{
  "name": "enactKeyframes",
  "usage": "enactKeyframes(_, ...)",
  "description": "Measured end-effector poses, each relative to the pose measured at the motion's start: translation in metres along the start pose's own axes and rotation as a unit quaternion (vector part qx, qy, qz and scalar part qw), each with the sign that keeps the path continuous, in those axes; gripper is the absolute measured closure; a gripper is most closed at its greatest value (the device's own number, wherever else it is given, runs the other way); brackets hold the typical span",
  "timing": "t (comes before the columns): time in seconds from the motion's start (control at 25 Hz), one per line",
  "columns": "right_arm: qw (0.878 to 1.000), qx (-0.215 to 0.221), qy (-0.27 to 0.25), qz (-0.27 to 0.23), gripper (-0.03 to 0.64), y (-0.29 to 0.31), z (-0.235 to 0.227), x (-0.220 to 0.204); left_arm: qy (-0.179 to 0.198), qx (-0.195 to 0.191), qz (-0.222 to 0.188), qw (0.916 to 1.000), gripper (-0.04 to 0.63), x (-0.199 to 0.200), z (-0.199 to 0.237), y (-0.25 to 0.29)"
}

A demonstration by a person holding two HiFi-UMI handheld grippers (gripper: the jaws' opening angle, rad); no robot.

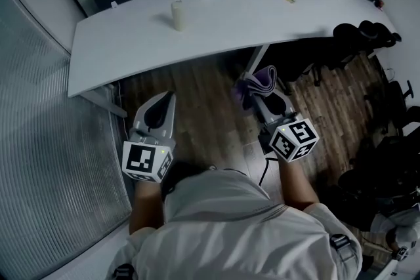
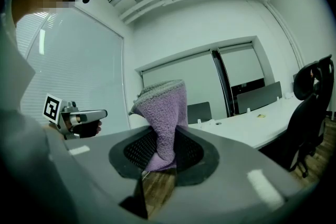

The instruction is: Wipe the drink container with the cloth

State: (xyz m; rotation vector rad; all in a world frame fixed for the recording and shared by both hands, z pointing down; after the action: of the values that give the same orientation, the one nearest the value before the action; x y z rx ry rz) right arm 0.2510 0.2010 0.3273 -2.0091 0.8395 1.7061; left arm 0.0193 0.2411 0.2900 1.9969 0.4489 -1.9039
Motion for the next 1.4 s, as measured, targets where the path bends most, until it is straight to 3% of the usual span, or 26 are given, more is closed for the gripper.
enactKeyframes(0.36, 1.0, -0.001, 0.006, 0.015, 0.52, 0.038, -0.03, -0.008, -0.008, 0.0, 0.004, 1.0, 0.591, -0.014, 0.024, 0.044)
enactKeyframes(0.68, 1.0, -0.003, 0.007, 0.021, 0.52, 0.096, -0.033, -0.005, -0.012, -0.007, 0.004, 0.9999, 0.591, -0.018, 0.075, 0.073)
enactKeyframes(1.08, 0.999, -0.021, 0.006, 0.031, 0.52, 0.203, -0.006, 0.01, -0.02, -0.031, 0.005, 0.9993, 0.591, -0.012, 0.185, 0.099)
enactKeyframes(1.4, 0.998, -0.037, 0.0, 0.052, 0.52, 0.289, 0.025, 0.006, -0.039, -0.056, 0.018, 0.9975, 0.591, -0.029, 0.276, 0.114)
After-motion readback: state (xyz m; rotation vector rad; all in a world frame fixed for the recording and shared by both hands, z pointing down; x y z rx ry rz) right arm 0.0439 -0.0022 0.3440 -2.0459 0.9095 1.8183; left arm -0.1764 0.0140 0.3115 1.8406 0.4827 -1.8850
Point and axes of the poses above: the fingertips, and each gripper's own axes: y forward along the fingers, z to its left, x out of its top, the point moved 3 cm from there along -y, backward along the fingers, and after that the axes turned 1 degree about -y, right-handed, at the moved point
